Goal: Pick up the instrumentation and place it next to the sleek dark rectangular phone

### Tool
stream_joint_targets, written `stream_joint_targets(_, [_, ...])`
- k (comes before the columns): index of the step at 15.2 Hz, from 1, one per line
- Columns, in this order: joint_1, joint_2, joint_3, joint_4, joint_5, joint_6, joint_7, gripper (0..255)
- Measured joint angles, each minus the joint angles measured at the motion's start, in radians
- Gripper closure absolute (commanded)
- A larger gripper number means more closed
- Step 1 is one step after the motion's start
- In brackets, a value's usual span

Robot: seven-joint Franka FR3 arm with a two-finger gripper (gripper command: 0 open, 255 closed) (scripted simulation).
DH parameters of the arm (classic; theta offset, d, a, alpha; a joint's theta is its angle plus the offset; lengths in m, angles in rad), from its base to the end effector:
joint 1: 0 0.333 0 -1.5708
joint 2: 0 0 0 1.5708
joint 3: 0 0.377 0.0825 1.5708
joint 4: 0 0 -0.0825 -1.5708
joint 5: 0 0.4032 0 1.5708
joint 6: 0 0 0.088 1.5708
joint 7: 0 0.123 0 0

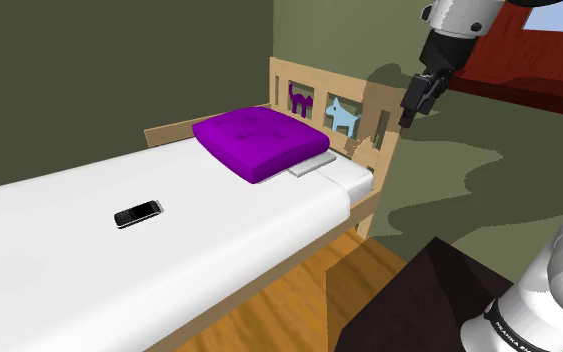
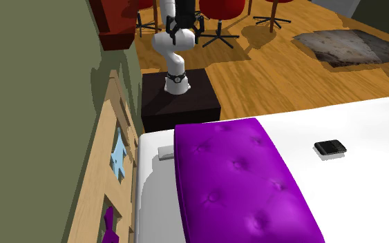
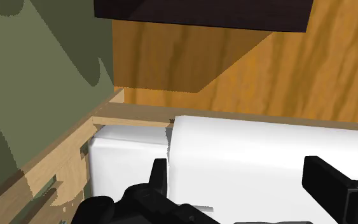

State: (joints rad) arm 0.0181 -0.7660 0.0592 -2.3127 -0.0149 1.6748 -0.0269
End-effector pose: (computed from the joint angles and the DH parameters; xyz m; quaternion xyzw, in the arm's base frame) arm 0.3012 0.0294 0.6429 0.9966 0.0453 0.0640 0.0268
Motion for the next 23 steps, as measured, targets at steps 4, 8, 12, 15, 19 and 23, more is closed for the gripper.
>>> stream_joint_targets(4, [0.012, 0.046, -0.051, -0.013, -0.025, 0.053, -0.104, 0])
stream_joint_targets(8, [0.036, 0.145, -0.139, -0.002, -0.059, 0.133, -0.299, 0])
stream_joint_targets(12, [0.064, 0.263, -0.224, 0.023, -0.078, 0.217, -0.502, 0])
stream_joint_targets(15, [0.087, 0.376, -0.282, 0.066, -0.075, 0.277, -0.656, 0])
stream_joint_targets(19, [0.115, 0.512, -0.338, 0.13, -0.052, 0.333, -0.857, 0])
stream_joint_targets(23, [0.131, 0.69, -0.381, 0.244, 0.001, 0.377, -1.069, 0])
